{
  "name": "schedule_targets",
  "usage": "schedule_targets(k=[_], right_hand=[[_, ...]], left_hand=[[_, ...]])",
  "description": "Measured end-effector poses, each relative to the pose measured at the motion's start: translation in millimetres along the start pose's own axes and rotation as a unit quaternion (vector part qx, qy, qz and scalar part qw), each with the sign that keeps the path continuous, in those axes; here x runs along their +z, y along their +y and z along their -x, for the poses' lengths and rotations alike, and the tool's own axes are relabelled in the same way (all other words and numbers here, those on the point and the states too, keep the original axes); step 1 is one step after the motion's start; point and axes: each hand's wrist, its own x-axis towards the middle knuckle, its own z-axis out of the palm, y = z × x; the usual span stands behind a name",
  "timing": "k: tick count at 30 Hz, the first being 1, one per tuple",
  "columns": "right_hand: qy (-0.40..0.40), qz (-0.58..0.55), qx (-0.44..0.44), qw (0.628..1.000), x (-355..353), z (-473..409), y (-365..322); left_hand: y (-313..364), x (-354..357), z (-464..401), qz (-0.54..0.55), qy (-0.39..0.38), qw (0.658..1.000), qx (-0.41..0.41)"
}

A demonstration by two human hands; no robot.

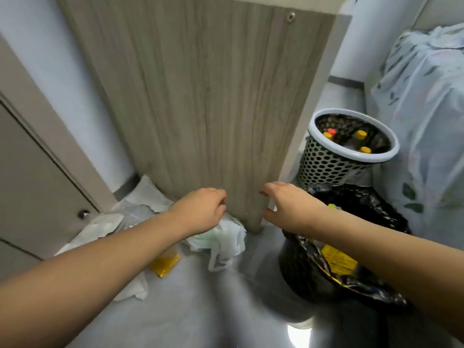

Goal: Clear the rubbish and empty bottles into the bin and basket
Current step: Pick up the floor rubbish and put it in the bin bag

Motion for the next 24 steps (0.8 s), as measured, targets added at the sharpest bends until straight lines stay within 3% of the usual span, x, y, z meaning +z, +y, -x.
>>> schedule_targets(k=[8, 12, 16, 21, 24], right_hand=[[-0.1, -0.027, -0.057, 0.993, 83, -81, -109], [-0.145, -0.045, -0.033, 0.988, 137, -104, -136], [-0.16, -0.037, -0.021, 0.986, 175, -118, -147], [-0.103, 0.074, -0.086, 0.988, 204, -147, -149], [-0.125, 0.139, -0.083, 0.979, 227, -167, -154]], left_hand=[[-138, 17, 72, 0.04, -0.014, 0.988, -0.146], [-187, 54, 117, 0.065, -0.07, 0.967, -0.235], [-215, 85, 136, 0.035, -0.115, 0.965, -0.233], [-230, 95, 121, 0.051, -0.095, 0.968, -0.225], [-241, 94, 109, 0.066, -0.068, 0.97, -0.225]])
